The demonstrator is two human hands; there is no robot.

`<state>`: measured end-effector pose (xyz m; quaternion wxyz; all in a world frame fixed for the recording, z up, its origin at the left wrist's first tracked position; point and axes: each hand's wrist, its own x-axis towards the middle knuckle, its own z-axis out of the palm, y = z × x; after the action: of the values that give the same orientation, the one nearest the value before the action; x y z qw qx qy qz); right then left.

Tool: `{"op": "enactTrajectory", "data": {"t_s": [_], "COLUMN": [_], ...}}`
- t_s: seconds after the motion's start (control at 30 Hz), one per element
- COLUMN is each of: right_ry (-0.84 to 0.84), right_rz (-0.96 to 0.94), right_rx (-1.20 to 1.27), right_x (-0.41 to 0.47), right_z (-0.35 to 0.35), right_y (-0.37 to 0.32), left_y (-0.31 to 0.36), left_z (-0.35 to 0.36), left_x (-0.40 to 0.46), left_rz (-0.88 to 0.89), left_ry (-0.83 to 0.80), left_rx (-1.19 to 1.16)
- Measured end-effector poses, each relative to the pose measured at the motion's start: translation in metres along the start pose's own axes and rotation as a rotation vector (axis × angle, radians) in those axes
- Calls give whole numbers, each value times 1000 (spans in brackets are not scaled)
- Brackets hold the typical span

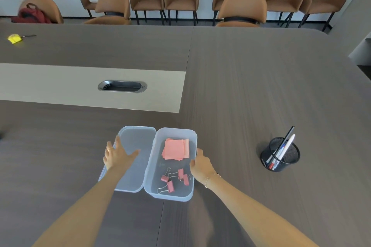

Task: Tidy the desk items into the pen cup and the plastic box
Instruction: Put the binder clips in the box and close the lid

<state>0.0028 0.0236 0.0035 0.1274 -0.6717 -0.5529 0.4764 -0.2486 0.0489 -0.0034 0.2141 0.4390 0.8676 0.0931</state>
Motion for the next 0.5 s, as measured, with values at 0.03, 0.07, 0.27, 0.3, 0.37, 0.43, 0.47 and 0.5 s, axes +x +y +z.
{"op": "enactTrajectory", "data": {"t_s": [0.03, 0.07, 0.27, 0.3, 0.37, 0.43, 0.47, 0.5], "right_ry": [-6, -13, -54, -55, -59, -65, -65, -65], "right_rz": [-5, -6, 22, 36, 69, 99, 110, 118], "right_rx": [-6, -7, 39, 54, 94, 134, 151, 162], "right_x": [0, 1, -5, -8, -10, -12, -12, -12], "right_z": [-1, -2, -9, -10, -13, -16, -17, -17], "right_y": [0, 2, 2, 0, 0, 0, 1, 0], "left_y": [-1, -1, -11, -14, -14, -6, -1, 5], "left_z": [-1, -1, -20, -27, -43, -61, -70, -78], "left_x": [4, 7, 20, 20, 15, 9, 7, 4], "left_rz": [-45, -87, -187, -185, -165, -127, -106, -80], "left_ry": [-28, -51, -10, 4, 48, 92, 98, 93], "left_rx": [-51, -88, -136, -166, -231, -296, -339, -380]}}
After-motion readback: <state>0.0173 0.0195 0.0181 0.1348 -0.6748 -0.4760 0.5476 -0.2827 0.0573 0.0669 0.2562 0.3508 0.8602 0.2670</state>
